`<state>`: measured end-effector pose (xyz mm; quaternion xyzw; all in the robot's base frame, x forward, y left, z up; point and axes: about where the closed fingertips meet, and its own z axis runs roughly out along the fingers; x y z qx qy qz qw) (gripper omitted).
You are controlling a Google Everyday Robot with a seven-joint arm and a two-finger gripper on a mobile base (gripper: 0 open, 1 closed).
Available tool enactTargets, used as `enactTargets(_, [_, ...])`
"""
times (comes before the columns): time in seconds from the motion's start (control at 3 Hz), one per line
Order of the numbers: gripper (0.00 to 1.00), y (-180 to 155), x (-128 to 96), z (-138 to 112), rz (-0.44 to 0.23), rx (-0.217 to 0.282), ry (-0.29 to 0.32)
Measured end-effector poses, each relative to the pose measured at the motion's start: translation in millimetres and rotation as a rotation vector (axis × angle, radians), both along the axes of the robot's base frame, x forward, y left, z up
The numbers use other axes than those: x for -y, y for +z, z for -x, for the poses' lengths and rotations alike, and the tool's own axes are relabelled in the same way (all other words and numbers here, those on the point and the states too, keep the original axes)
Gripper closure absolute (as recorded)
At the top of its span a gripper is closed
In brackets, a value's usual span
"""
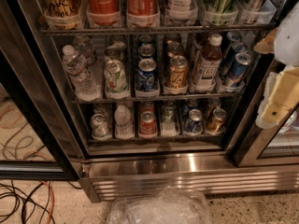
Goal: Pick coke can from top shelf of fridge
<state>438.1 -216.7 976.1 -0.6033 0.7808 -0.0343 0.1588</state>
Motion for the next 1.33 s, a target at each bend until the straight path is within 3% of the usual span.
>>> enactTargets(0.67, [0.0,-1.6,-11.6,-2.7,-0.021,0.013,0.016])
enactTargets(1.0, [0.0,-11.1,-50.7,-10.3,-0.087,0.015,0.114])
enactTargets(1.33, [0.0,-9.1,-89.6,-9.6,-0.185,0.052,0.125])
